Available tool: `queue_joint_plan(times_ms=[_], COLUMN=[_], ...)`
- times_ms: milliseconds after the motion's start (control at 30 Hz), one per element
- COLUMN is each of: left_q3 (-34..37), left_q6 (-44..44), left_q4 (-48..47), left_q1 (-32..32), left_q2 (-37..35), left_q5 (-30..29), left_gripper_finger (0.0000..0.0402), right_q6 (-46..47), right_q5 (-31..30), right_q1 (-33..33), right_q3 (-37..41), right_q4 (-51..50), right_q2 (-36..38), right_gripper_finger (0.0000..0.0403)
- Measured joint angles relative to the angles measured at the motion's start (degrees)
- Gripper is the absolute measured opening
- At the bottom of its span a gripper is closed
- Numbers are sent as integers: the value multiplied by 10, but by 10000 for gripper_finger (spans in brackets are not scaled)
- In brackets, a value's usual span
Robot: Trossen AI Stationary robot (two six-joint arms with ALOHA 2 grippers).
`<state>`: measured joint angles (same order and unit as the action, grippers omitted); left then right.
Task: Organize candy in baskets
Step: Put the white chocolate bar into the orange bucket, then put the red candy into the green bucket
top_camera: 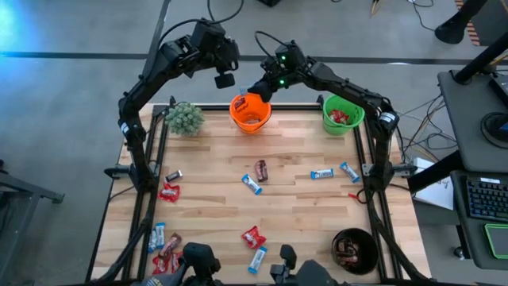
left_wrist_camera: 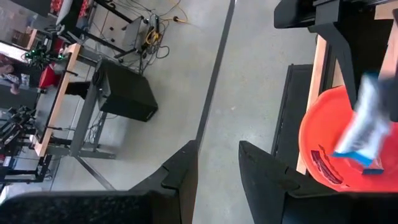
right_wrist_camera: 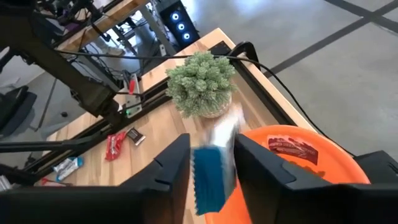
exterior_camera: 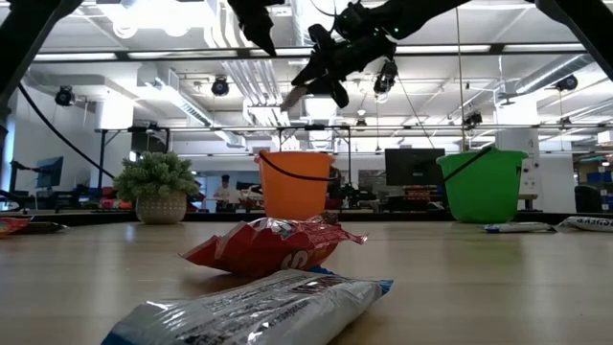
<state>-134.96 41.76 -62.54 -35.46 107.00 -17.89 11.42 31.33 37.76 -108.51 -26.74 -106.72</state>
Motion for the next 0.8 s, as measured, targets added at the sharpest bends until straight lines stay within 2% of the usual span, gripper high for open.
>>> queue_joint_plan(times_ms=[167,367,633,800], left_q3=[0,0,0,1], left_q6=[0,0,6,-7], left_q4=[-4,-24,-79,-82], left_q1=[0,0,0,0], left_q2=[0,0,0,0], left_q5=[0,4,101,148], left_gripper_finger=[98,98,98,98], right_q6=[1,21,-14,-38], right_q5=[0,2,-6,-73], right_q1=[0,0,-7,-9], right_q3=[0,0,0,-1], right_q4=[0,-9,-94,-138], right_q2=[1,5,77,137], right_gripper_finger=[152,170,167,167])
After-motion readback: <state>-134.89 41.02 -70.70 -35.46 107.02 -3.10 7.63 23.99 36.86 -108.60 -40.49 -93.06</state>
